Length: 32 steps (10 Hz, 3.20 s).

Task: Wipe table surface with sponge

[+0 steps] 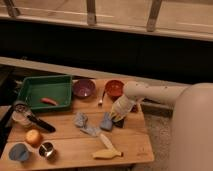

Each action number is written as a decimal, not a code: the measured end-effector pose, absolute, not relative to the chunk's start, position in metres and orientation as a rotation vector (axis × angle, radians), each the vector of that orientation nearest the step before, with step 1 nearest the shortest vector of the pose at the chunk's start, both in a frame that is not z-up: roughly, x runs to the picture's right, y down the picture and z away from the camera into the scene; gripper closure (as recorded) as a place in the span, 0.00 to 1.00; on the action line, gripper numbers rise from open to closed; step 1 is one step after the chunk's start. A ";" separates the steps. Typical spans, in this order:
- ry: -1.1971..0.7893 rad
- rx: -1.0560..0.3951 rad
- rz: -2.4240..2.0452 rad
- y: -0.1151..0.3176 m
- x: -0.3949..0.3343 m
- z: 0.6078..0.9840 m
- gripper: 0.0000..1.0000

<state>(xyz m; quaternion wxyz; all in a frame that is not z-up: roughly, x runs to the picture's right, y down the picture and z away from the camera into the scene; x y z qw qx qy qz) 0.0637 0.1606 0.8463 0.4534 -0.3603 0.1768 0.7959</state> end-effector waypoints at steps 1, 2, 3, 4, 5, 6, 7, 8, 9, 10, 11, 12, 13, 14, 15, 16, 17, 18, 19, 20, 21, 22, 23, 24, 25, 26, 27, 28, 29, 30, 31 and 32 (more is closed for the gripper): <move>0.422 -0.889 1.967 0.156 0.061 0.849 1.00; 0.403 -0.895 1.963 0.152 0.054 0.851 1.00; 0.379 -0.909 1.947 0.147 0.041 0.854 1.00; 0.363 -0.922 1.927 0.145 0.030 0.855 1.00; 0.335 -0.949 1.891 0.144 0.010 0.854 1.00; 0.314 -0.971 1.862 0.144 -0.002 0.852 1.00; 0.302 -0.989 1.840 0.146 -0.012 0.850 1.00; 0.299 -1.005 1.818 0.149 -0.019 0.847 1.00; 0.317 -1.027 1.794 0.158 -0.024 0.841 1.00; 0.346 -1.044 1.773 0.169 -0.022 0.836 1.00; 0.372 -1.053 1.763 0.177 -0.017 0.831 1.00; 0.398 -1.053 1.766 0.185 -0.005 0.826 1.00; 0.435 -1.039 1.798 0.193 0.017 0.823 1.00; 0.454 -1.021 1.829 0.194 0.033 0.821 1.00; 0.462 -0.982 1.870 0.187 0.051 0.821 1.00; 0.460 -0.955 1.892 0.180 0.061 0.824 1.00; 0.453 -0.935 1.905 0.172 0.065 0.828 1.00; 0.445 -0.922 1.913 0.165 0.066 0.832 1.00; 0.428 -0.912 1.918 0.156 0.060 0.838 1.00; 0.408 -0.911 1.916 0.147 0.048 0.845 1.00; 0.393 -0.917 1.909 0.142 0.036 0.849 1.00; 0.368 -0.932 1.896 0.137 0.019 0.852 1.00; 0.347 -0.955 1.872 0.137 0.003 0.854 1.00; 0.342 -0.972 1.856 0.141 -0.007 0.852 1.00; 0.346 -0.996 1.836 0.150 -0.017 0.847 1.00; 0.360 -1.008 1.826 0.157 -0.018 0.844 1.00; 0.388 -1.017 1.816 0.165 -0.014 0.841 1.00; 0.415 -1.021 1.812 0.173 -0.007 0.837 1.00; 0.446 -1.014 1.822 0.179 0.006 0.835 1.00; 0.482 -0.996 1.851 0.184 0.023 0.834 1.00; 0.503 -0.980 1.874 0.183 0.033 0.836 1.00; 0.517 -0.959 1.899 0.177 0.043 0.841 1.00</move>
